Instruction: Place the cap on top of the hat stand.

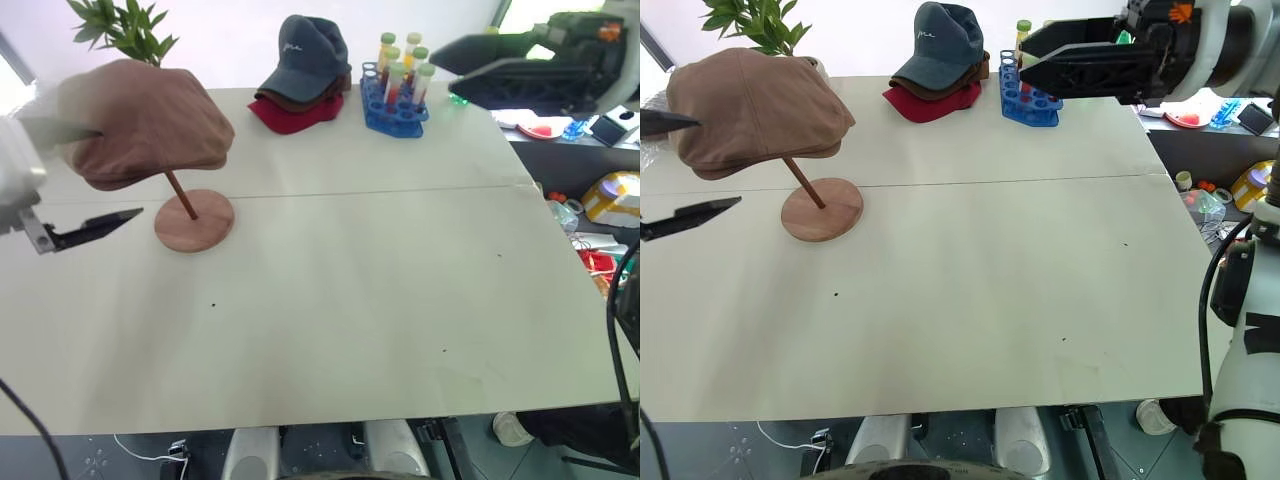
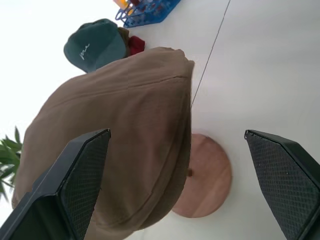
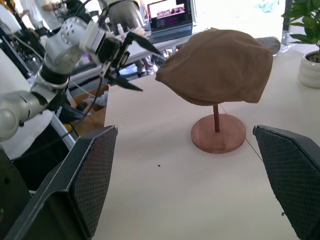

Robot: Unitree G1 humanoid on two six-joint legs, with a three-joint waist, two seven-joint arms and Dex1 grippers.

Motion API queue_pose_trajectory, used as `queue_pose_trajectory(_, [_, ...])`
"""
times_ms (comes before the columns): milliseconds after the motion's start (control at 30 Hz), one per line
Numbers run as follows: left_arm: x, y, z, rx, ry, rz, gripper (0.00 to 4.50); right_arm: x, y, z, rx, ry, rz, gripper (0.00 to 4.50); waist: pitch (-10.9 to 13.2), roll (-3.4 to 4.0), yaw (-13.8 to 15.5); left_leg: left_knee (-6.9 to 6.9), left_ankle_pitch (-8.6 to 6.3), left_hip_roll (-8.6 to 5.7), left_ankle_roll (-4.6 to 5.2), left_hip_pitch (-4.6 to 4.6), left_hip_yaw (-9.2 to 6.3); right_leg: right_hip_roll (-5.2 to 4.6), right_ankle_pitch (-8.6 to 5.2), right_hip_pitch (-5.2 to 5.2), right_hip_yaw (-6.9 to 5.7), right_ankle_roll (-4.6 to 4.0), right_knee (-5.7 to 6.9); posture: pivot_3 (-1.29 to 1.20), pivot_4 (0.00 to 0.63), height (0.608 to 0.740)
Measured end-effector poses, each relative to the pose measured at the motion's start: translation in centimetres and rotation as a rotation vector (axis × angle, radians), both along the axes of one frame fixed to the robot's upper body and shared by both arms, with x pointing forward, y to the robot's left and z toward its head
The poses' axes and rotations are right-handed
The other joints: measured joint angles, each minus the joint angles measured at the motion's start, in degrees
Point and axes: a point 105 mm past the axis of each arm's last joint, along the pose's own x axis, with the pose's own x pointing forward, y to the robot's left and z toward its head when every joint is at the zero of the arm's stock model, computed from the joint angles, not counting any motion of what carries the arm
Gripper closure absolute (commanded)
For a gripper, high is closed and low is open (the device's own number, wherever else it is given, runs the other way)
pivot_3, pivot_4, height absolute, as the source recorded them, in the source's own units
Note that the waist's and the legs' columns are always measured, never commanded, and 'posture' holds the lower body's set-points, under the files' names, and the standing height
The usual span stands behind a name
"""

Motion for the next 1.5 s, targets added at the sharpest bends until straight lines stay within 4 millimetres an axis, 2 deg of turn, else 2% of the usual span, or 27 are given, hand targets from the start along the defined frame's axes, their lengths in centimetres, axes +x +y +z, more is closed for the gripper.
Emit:
queue_pose_trajectory(167, [-0.3,-0.6,-1.6,0.098,-0.093,0.015,0.0,-0.2,0.1,0.3,0.001,0.009,0.014,0.05,-0.01,-0.01,0.12,0.05,0.0,0.09,0.0,0.07,0.02,0.12,0.06,0.02,0.07,-0.04,0.02,0.0,0.15,0.728])
queue_pose_trajectory(300, [0.5,-0.4,-1.7,0.173,-0.246,0.063,0.0,-0.4,0.4,0.1,-0.017,0.003,0.022,0.05,-0.02,0.0,0.19,0.1,0.0,0.13,0.0,0.09,0.07,0.15,0.13,0.03,0.12,-0.03,0.03,0.0,0.15,0.728])
queue_pose_trajectory(500, [2.5,0.3,-2.2,0.26,-0.443,0.15,0.0,-0.4,0.5,0.1,-0.021,0.002,0.021,0.05,-0.02,-0.01,0.24,0.13,0.0,0.16,0.01,0.08,0.17,0.15,0.17,0.01,0.22,0.02,0.04,0.0,0.15,0.728])
queue_pose_trajectory(633, [3.7,0.3,-3.6,0.295,-0.484,0.178,0.0,-0.4,0.6,0.0,-0.033,0.0,0.025,0.05,-0.03,-0.02,0.25,0.13,0.0,0.18,0.01,0.08,0.24,0.15,0.2,0.0,0.28,0.06,0.04,0.0,0.15,0.728])
queue_pose_trajectory(700, [4.2,0.2,-3.7,0.281,-0.519,0.198,0.0,-0.5,0.7,-0.1,-0.04,-0.005,0.027,0.05,-0.03,-0.02,0.27,0.14,0.0,0.19,0.01,0.08,0.25,0.15,0.21,-0.01,0.29,0.08,0.06,0.0,0.15,0.728])
queue_pose_trajectory(800, [4.8,-0.3,-3.5,0.268,-0.565,0.207,0.0,-0.5,0.8,-0.2,-0.045,-0.005,0.025,0.05,-0.06,-0.03,0.28,0.18,0.0,0.22,0.01,0.09,0.26,0.17,0.29,0.0,0.3,0.19,0.08,0.0,0.15,0.728])
queue_pose_trajectory(933, [5.3,-1.1,-4.3,0.263,-0.565,0.203,0.0,-0.4,0.8,-0.4,-0.049,-0.001,0.021,0.05,-0.06,-0.03,0.28,0.18,0.01,0.23,0.02,0.08,0.26,0.18,0.31,-0.02,0.3,0.22,0.1,0.0,0.15,0.728])
queue_pose_trajectory(1133, [5.2,-3.2,-3.2,0.276,-0.652,0.177,0.0,-0.5,1.0,-0.7,-0.062,-0.002,0.023,0.05,-0.07,-0.04,0.29,0.23,0.01,0.22,0.02,0.09,0.28,0.2,0.33,0.0,0.32,0.26,0.13,0.0,0.15,0.728])
queue_pose_trajectory(1233, [5.3,-3.2,-3.4,0.275,-0.655,0.197,0.77,-0.4,1.0,-1.1,-0.069,-0.002,0.023,0.0,-0.07,-0.04,0.28,0.25,0.01,0.23,0.03,0.09,0.27,0.23,0.34,0.0,0.32,0.27,0.15,0.0,0.15,0.728])
queue_pose_trajectory(1267, [5.2,-3.2,-3.4,0.27,-0.657,0.197,1.4,-0.4,1.0,-1.2,-0.071,-0.002,0.024,0.0,-0.07,-0.04,0.31,0.26,0.01,0.23,0.03,0.09,0.27,0.23,0.34,0.0,0.33,0.27,0.16,0.0,0.15,0.728])
queue_pose_trajectory(1300, [5.2,-3.3,-3.5,0.267,-0.658,0.198,1.8,-0.3,0.9,-1.3,-0.072,0.001,0.023,0.0,-0.07,-0.05,0.32,0.3,0.0,0.23,0.03,0.07,0.27,0.23,0.34,0.01,0.33,0.27,0.16,0.0,0.15,0.728])
queue_pose_trajectory(1433, [5.0,-2.9,-3.9,0.277,-0.647,0.21,3.94,-0.3,1.0,-1.5,-0.079,0.002,0.025,0.0,-0.07,-0.04,0.31,0.56,-0.08,0.29,0.16,0.03,0.28,0.25,0.34,0.04,0.33,0.27,0.23,0.0,0.15,0.728])
queue_pose_trajectory(1467, [5.0,-2.8,-3.9,0.277,-0.648,0.213,4.4,-0.3,1.0,-1.5,-0.079,0.001,0.026,0.0,-0.07,-0.04,0.31,0.59,-0.09,0.3,0.15,0.03,0.28,0.25,0.34,0.05,0.33,0.27,0.23,0.0,0.15,0.728])
queue_pose_trajectory(1500, [4.9,-2.7,-3.9,0.278,-0.649,0.215,4.46,-0.3,1.0,-1.5,-0.079,-0.003,0.028,0.0,-0.07,-0.04,0.31,0.63,-0.09,0.31,0.15,0.03,0.28,0.24,0.33,0.08,0.33,0.23,0.22,0.0,0.15,0.728])
